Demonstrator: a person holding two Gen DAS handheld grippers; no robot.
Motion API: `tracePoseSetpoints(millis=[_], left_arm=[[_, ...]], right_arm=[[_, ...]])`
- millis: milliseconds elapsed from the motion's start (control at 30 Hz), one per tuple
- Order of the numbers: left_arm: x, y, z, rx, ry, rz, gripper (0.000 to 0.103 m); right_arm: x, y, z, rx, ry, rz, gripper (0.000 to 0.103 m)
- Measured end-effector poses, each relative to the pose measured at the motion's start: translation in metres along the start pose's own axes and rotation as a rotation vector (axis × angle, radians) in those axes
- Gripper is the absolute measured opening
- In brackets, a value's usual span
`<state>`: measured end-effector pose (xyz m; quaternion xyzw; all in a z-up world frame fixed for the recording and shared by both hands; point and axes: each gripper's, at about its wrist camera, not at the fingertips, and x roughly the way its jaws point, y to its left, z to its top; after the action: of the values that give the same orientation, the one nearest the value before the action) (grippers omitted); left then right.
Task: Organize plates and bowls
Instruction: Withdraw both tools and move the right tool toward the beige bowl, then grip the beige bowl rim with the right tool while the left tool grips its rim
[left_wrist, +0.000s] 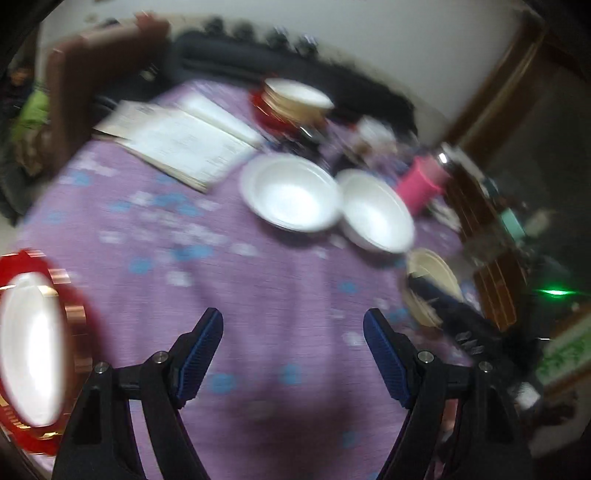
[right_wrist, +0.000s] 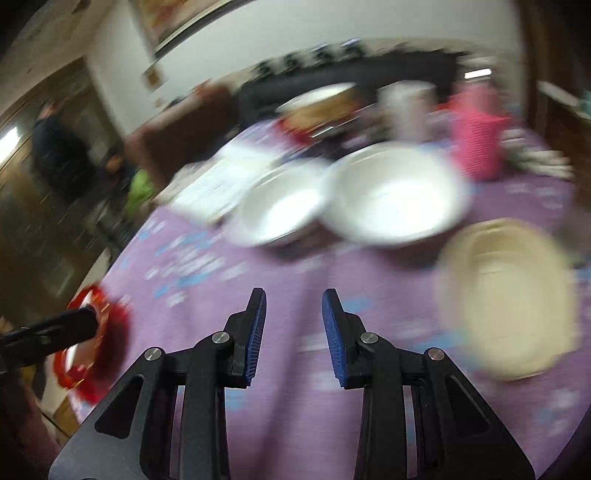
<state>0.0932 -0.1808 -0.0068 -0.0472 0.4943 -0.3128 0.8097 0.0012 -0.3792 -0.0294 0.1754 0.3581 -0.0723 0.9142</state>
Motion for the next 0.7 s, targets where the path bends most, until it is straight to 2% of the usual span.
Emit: tracePoseSetpoints(millis=[67,100,167,267,367,433,533,700], left_arm=[[0.023,-0.03,0.005,0.037,0.064,-0.062,0.079],[0.034,-0.044,0.007,0.065,0.085,-0.069,0.079],[0.057,-0.077,0.009,0.135,0.112,-0.045,0.079],[0.094,-0.11,0.013,0.193,0.174,-0.026,0.079],[0.126,-0.131,0.02,0.209,0.226,0.015,0.079],[0.142,-0.143,0.021,0.222,0.258,0.007,0.079],[0.159,-0.155,0.022,0.235,0.279,0.031,0.079],[0.179,-0.166,0.019,0.239,0.323,0.024,0.079]], right_arm=[[-0.03,-0.045,0.01,0.039,-0.05,-0.105,0.031],[-0.041,-0.062,0.012,0.061,-0.068,-0.141,0.031],[-0.063,-0.107,0.014,0.143,-0.086,-0.201,0.031],[-0.07,-0.16,0.01,0.245,-0.076,-0.243,0.034],[-0.059,-0.195,0.005,0.33,-0.037,-0.208,0.034],[-0.049,-0.206,0.0,0.364,-0.02,-0.186,0.034],[-0.032,-0.21,-0.005,0.373,0.035,-0.142,0.034],[-0.019,-0.217,-0.012,0.4,0.066,-0.111,0.034]])
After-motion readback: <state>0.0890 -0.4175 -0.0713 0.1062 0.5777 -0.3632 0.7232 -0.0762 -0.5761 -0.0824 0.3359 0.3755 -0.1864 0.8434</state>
